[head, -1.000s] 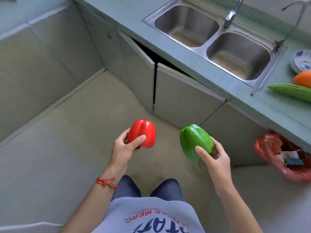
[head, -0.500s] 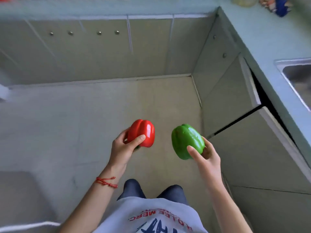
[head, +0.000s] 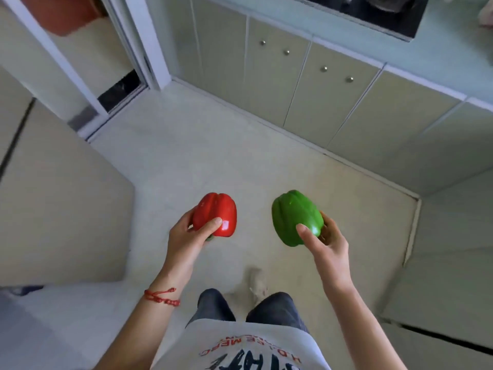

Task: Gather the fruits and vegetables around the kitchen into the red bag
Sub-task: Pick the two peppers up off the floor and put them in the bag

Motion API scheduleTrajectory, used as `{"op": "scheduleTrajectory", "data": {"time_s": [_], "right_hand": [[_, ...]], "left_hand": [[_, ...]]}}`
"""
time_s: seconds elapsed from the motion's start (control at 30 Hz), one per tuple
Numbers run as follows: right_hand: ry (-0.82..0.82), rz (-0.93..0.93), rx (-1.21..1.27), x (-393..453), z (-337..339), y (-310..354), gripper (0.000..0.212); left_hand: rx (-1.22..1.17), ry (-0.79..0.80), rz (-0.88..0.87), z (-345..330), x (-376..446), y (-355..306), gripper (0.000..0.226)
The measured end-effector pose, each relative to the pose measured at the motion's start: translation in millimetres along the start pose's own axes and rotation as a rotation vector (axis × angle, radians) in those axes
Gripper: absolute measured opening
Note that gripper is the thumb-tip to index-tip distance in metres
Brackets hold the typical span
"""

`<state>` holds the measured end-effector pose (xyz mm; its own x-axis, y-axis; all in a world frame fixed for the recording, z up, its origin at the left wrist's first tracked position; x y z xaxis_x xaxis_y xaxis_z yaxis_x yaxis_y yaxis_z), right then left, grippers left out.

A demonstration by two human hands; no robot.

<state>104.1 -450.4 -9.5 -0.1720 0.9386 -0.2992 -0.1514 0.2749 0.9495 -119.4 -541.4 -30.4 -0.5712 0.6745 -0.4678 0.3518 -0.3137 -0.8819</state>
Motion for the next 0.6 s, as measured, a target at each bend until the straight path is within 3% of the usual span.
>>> {"op": "scheduleTrajectory", "data": {"time_s": [0.17, 0.37, 0.6], "right_hand": [[0.162, 0.005, -0.042, 46.2, -22.5, 13.9, 0.068], [0.22, 0.022, -0.061, 106.1, -18.9, 25.8, 0.056], [0.259, 0.04, -0.092, 165.1, -33.3, 40.2, 0.057]], "left_hand": [[-0.073, -0.152, -0.012, 6.3, 12.2, -8.3, 0.063], [-0.105, -0.247, -0.021, -9.9, 38.8, -17.8, 0.066], [-0.121, -0.286, -0.029, -27.9, 82.5, -34.5, 0.084]]}}
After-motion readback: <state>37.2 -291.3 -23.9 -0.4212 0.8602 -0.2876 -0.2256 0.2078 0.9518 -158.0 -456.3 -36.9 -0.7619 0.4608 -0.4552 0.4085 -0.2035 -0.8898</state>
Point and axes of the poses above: each hand's wrist, its own x-axis towards the middle knuckle, its own z-axis out of the back of the hand, y = z × x, the point moved 3 cm from there along x, towards the middle knuckle
